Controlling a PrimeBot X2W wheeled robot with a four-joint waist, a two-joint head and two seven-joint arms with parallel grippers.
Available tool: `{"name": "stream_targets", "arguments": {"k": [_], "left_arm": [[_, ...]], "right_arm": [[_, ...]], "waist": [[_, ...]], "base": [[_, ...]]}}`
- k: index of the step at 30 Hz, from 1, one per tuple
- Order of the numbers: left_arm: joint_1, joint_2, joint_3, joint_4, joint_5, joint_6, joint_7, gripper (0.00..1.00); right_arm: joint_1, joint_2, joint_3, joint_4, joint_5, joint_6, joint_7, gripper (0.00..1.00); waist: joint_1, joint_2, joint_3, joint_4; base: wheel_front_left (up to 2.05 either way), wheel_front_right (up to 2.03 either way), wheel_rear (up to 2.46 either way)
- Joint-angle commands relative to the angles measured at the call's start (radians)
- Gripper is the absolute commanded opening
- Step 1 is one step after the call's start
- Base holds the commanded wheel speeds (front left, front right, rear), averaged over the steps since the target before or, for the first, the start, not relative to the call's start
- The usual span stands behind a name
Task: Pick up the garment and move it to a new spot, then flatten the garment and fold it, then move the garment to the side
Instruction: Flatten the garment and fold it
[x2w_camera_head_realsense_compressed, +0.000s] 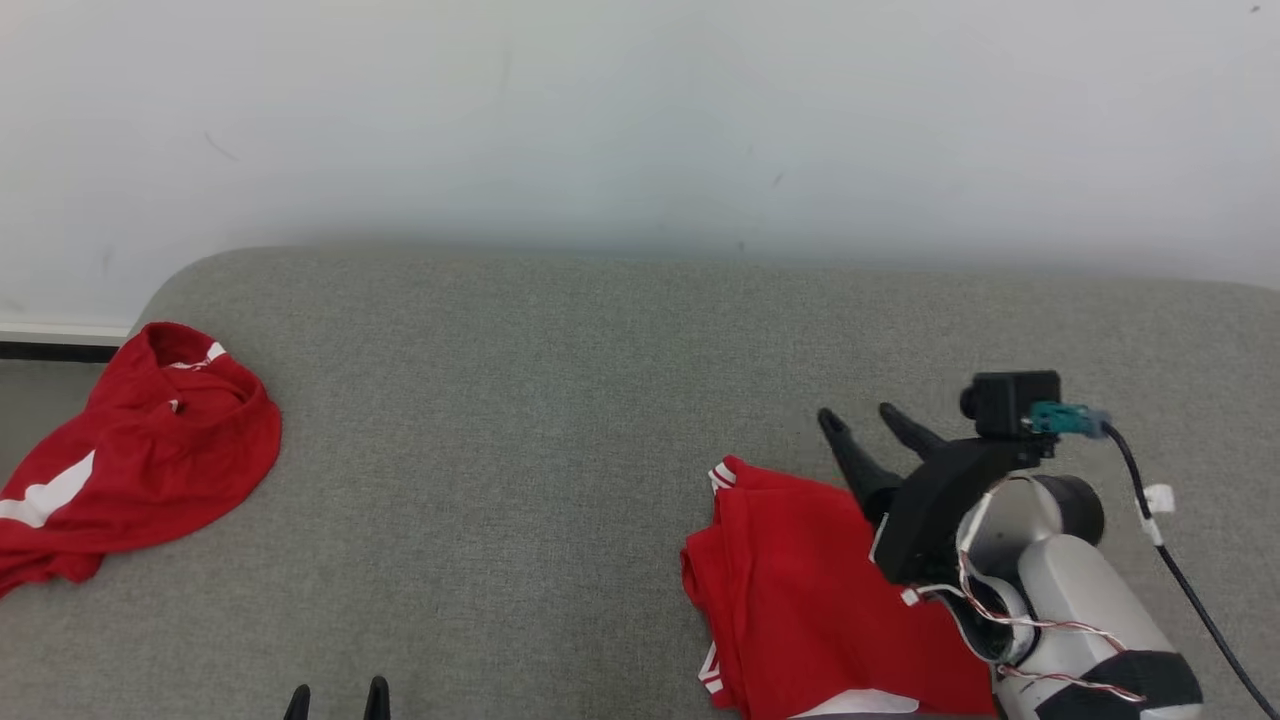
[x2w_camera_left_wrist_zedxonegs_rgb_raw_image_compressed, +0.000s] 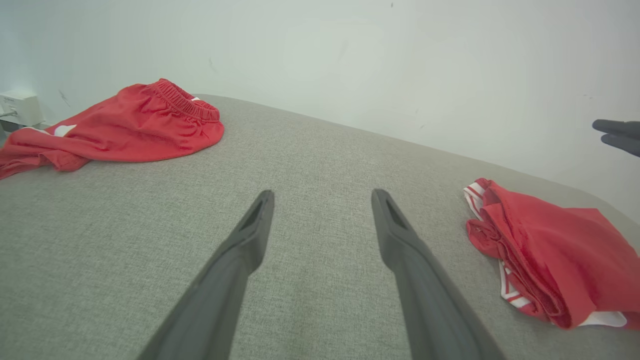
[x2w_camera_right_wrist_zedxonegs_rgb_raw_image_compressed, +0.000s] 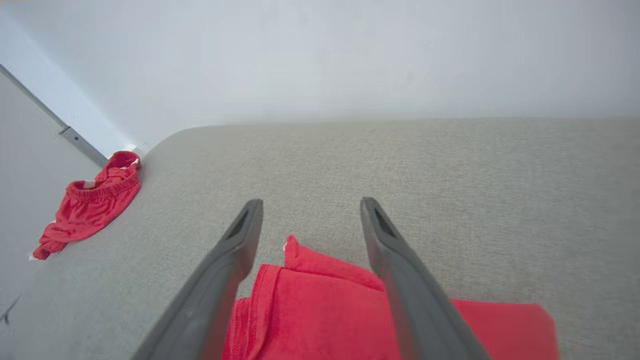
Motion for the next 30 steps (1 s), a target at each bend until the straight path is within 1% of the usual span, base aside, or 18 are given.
{"name": "stream_targets", "arguments": {"k": [1,2,4,8,9,10,11,12,13,17,21,30], "left_arm": [[0.011,0.0,-0.001,-0.003,0.0,0.001,-0.003,1.0],[0.011,0.0,-0.003,-0.004,-0.001,0.001,-0.003,1.0],[0.009,0.001,-0.006,-0.004,-0.003,0.001,-0.003,1.0],[0.009,0.006,-0.01,-0.003,-0.01,0.001,-0.003,1.0],[0.01,0.006,-0.011,-0.003,-0.012,0.001,-0.003,1.0],[0.01,0.007,-0.011,-0.003,-0.013,0.001,-0.003,1.0],[0.011,0.008,-0.011,-0.002,-0.013,0.001,-0.003,1.0],[0.011,0.008,-0.011,-0.002,-0.013,0.001,-0.003,1.0],[0.011,0.009,-0.01,-0.003,-0.014,0.001,-0.003,1.0],[0.009,0.01,-0.013,-0.004,-0.013,0.001,-0.003,1.0],[0.002,0.013,-0.022,-0.005,-0.013,0.001,-0.003,1.0],[-0.031,0.015,-0.043,-0.013,-0.007,0.001,-0.003,1.0]], "right_arm": [[0.029,0.001,-0.025,0.006,-0.035,-0.002,-0.021,1.0],[0.044,-0.006,-0.056,0.014,-0.073,-0.002,-0.038,1.0],[0.08,0.002,-0.114,0.034,-0.126,-0.002,-0.059,1.0],[0.156,0.03,-0.174,0.061,-0.224,-0.002,-0.083,1.0],[0.171,0.037,-0.18,0.069,-0.239,-0.002,-0.085,0.93],[0.183,0.043,-0.186,0.075,-0.248,-0.002,-0.086,0.64],[0.191,0.05,-0.183,0.08,-0.258,-0.002,-0.091,0.25],[0.191,0.05,-0.183,0.08,-0.258,-0.002,-0.091,0.25],[0.194,0.057,-0.181,0.086,-0.265,-0.002,-0.093,0.0],[0.172,0.072,-0.152,0.115,-0.298,-0.002,-0.106,0.0],[0.135,0.077,-0.131,0.168,-0.315,-0.002,-0.099,0.0],[0.01,0.077,-0.008,0.321,-0.226,-0.002,-0.064,0.0]], "waist": [[0.0,0.0,-0.002,-0.002],[0.0,0.0,-0.003,-0.002],[0.0,0.0,-0.005,-0.001],[0.0,0.0,-0.007,0.003],[0.0,0.0,-0.007,0.003],[0.0,0.0,-0.006,0.004],[0.0,0.0,-0.005,0.004],[0.0,0.0,-0.005,0.004],[0.0,0.0,-0.004,0.004],[0.0,0.0,0.002,0.007],[0.0,0.0,0.007,0.02],[0.0,0.0,0.046,0.068]], "base": [[0.0,0.0,0.0],[0.0,0.0,0.0],[0.0,0.0,0.0],[0.0,0.0,0.0],[0.0,0.0,0.0],[0.0,0.0,0.0],[0.0,0.0,0.0],[0.0,0.0,0.0],[0.0,0.0,0.0],[0.0,0.0,0.0],[0.0,0.0,0.0],[0.0,0.0,0.0]]}}
